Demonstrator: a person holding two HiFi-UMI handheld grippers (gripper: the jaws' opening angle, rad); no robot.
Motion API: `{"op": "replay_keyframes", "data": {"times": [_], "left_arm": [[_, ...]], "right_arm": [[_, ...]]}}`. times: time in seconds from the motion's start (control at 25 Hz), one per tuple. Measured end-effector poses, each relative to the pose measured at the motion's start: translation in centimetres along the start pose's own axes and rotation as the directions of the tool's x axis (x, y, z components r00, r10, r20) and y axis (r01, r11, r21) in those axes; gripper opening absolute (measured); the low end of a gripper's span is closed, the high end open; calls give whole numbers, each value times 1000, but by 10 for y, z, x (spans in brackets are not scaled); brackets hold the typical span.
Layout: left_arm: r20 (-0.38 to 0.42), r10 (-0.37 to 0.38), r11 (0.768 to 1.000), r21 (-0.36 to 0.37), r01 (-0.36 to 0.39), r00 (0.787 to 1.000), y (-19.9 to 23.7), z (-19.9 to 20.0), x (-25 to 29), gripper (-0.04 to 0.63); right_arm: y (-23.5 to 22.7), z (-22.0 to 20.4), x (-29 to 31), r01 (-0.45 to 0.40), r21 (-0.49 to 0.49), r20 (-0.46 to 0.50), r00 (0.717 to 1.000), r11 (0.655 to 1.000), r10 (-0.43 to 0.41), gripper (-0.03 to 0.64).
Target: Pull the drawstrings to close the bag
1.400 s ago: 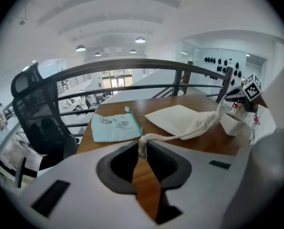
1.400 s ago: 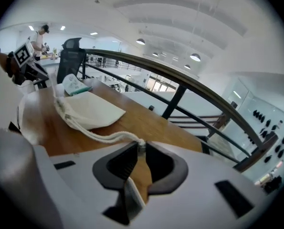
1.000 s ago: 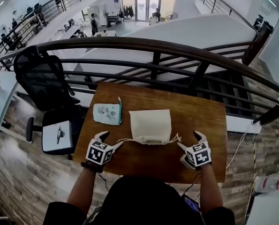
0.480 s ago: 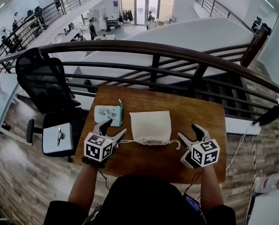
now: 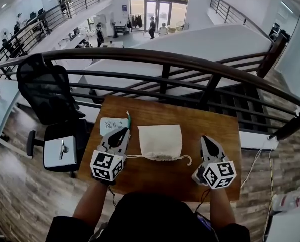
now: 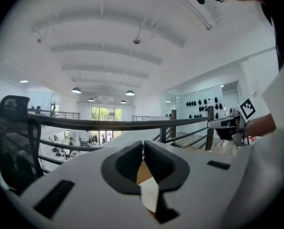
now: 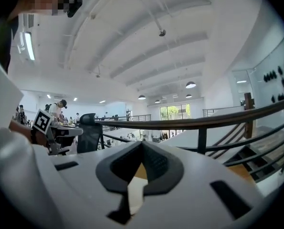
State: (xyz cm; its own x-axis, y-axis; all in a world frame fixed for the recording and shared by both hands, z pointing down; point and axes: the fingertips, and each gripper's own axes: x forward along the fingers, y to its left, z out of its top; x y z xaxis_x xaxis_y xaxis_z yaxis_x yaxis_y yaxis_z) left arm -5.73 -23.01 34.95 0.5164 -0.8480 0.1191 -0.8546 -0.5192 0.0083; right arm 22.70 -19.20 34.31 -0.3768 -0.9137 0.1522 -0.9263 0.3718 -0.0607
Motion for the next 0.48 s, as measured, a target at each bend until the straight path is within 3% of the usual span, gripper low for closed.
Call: {"op": "replay_keyframes", "data": {"times": [0.16, 0.48], "left_arm": [[11, -13, 1000, -20, 13, 1000, -8, -1, -3, 20], [1, -37, 999, -6, 37, 999, -19, -3, 3, 20]], "right_arm": [[3, 4, -5, 19, -33, 53, 998, 999, -17, -9], [6, 2, 4, 6, -70, 44, 999, 998, -3, -9]]}}
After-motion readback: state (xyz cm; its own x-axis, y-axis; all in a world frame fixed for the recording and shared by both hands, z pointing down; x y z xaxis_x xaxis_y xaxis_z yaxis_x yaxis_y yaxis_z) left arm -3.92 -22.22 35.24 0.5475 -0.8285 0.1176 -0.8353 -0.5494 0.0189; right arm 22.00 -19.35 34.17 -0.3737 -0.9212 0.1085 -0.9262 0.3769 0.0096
